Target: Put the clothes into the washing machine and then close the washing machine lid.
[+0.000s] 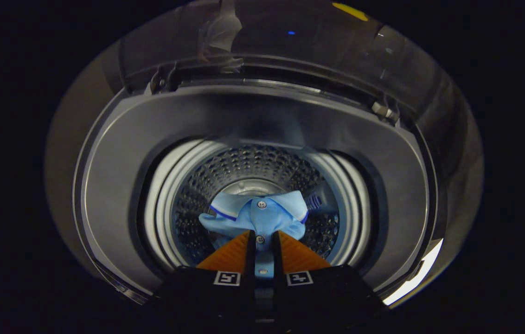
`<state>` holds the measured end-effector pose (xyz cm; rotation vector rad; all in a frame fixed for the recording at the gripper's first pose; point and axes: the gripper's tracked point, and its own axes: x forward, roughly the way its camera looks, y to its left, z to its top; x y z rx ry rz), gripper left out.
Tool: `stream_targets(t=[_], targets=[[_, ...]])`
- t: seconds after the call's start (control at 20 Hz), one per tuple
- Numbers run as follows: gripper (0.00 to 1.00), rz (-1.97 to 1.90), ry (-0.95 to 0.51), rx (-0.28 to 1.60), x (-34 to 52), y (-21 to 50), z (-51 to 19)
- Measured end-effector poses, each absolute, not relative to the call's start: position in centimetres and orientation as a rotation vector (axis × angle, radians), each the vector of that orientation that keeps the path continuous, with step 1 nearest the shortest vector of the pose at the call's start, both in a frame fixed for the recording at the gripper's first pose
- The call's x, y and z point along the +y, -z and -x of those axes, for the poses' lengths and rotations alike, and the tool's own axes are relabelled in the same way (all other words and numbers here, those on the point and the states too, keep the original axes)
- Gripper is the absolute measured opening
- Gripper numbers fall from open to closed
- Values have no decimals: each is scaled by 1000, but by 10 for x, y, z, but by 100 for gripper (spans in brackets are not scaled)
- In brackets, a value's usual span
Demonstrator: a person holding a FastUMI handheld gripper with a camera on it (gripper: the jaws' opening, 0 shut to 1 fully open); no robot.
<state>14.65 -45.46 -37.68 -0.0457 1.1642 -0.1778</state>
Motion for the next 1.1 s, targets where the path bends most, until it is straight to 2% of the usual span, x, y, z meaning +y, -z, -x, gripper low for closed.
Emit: stream_targets(t=[0.1,0.25,0.65,1.1], targets=[[52,-4,146,1171,-445,377,-146],[99,28,184,1192,-454,379,-139],[99,-17,218,1120,-455,343,-148],[99,-25,239,896,-459,207,-186]])
